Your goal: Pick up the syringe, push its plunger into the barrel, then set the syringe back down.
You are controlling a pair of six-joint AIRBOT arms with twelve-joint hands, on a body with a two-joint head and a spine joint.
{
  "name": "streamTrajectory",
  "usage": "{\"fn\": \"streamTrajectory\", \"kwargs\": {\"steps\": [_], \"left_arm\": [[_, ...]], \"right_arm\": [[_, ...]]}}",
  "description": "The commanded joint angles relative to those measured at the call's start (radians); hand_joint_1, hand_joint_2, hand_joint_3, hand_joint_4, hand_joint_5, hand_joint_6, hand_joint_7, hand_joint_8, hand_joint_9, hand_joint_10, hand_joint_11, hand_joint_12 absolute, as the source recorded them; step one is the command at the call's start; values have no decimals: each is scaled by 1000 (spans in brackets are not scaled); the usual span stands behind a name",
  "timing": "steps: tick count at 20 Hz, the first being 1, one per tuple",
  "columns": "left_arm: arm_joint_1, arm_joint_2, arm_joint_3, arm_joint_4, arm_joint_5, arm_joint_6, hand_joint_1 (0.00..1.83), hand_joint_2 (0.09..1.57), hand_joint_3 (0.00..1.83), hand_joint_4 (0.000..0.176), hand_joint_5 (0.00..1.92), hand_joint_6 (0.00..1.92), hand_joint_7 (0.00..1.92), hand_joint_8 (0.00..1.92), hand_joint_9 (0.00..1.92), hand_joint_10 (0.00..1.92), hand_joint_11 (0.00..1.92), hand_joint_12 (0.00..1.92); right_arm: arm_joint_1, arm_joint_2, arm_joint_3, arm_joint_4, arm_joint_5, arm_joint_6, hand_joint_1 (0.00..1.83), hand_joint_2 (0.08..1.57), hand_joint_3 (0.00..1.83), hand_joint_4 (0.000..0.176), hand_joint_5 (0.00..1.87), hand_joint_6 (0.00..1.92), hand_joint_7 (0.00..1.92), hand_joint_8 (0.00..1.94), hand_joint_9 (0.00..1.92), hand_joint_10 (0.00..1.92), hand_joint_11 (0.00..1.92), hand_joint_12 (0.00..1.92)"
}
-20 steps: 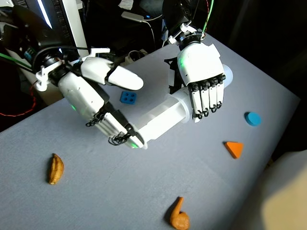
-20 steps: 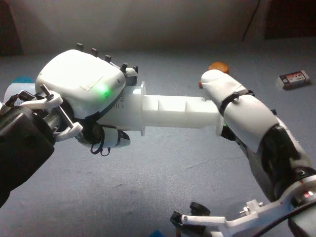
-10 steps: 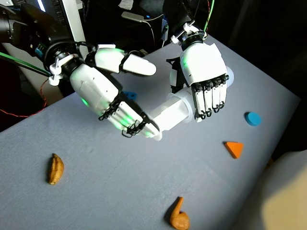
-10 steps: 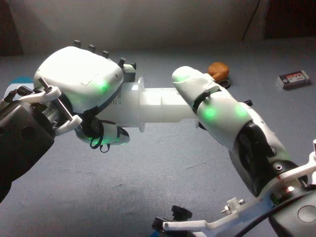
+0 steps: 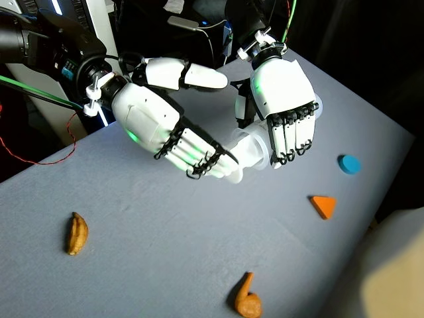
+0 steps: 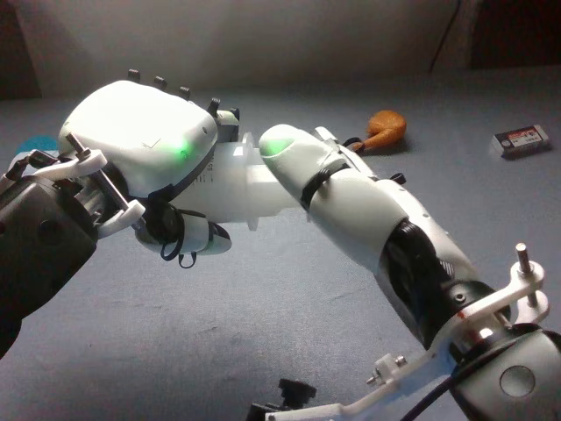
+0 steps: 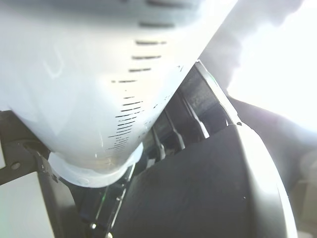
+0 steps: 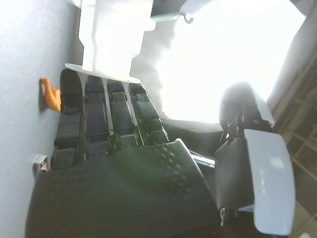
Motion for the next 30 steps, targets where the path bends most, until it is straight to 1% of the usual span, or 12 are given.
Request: {"fn": "streamTrajectory", "kwargs": {"steps": [1,3,5,7,9,11,13,16,20,26,28,30], "left_arm": [[-29,-13,-5,85,-105,-19,1380,1105,0,0,952,854,1011,980,921,1216,892,988],[-30,-13,-5,85,-105,-19,1380,1105,0,0,952,858,1015,976,919,1217,884,985],[-30,-13,-4,85,-105,-19,1381,1095,0,0,1012,795,1016,962,922,1201,880,981],[-30,-13,-4,85,-103,-19,1381,1094,0,0,1009,804,1027,948,917,1200,868,979],[-31,-13,-4,85,-103,-19,1381,1098,0,0,997,818,1010,960,921,1210,878,992],[-31,-13,-4,85,-103,-19,1380,1100,0,0,971,853,1016,954,922,1211,869,987],[-29,-13,-4,85,-103,-19,1380,1101,0,0,986,818,1004,978,916,1221,850,986],[-29,-13,-4,85,-99,-19,1380,1097,0,0,1001,823,1020,942,914,1214,844,1008],[-24,-14,3,85,-94,-19,1381,1098,0,0,982,842,1020,950,922,1203,888,997],[1,-38,18,67,-83,-19,1381,1097,0,0,1021,782,1012,960,910,1223,876,998],[10,-57,31,63,-80,-19,1380,1096,0,0,1034,777,1007,962,907,1223,861,997],[13,-78,49,63,-64,-17,1380,1103,0,0,976,838,1018,962,905,1233,868,1028]], "right_arm": [[18,-25,-15,-153,-120,1,0,1107,0,0,83,0,127,1,93,0,0,667],[20,-27,-14,-151,-123,12,0,1107,0,0,82,0,128,1,94,0,0,664],[26,-31,-11,-131,-140,18,0,1108,0,0,82,0,132,3,96,1,0,665],[32,-35,-7,-124,-156,23,0,1108,0,0,98,3,156,5,115,5,0,716],[36,-36,-7,-124,-162,25,0,1108,0,0,86,1,145,0,102,4,0,648],[38,-35,-7,-124,-160,25,0,1108,0,0,108,6,163,5,129,9,0,724],[35,-35,-8,-122,-149,25,0,1107,0,0,84,1,130,2,87,2,0,633],[28,-10,-21,-120,-117,33,0,1107,0,0,90,1,155,5,114,6,0,724],[12,97,-65,-128,-76,36,0,1107,0,0,90,7,149,7,108,4,0,655],[-30,281,-150,-209,-3,38,0,1107,0,0,80,0,147,0,111,0,0,698],[-28,343,-161,-210,-7,27,0,1107,0,0,80,0,146,0,109,0,0,675],[-43,414,-170,-214,-54,-10,0,1107,0,0,79,0,146,0,108,0,0,669]]}}
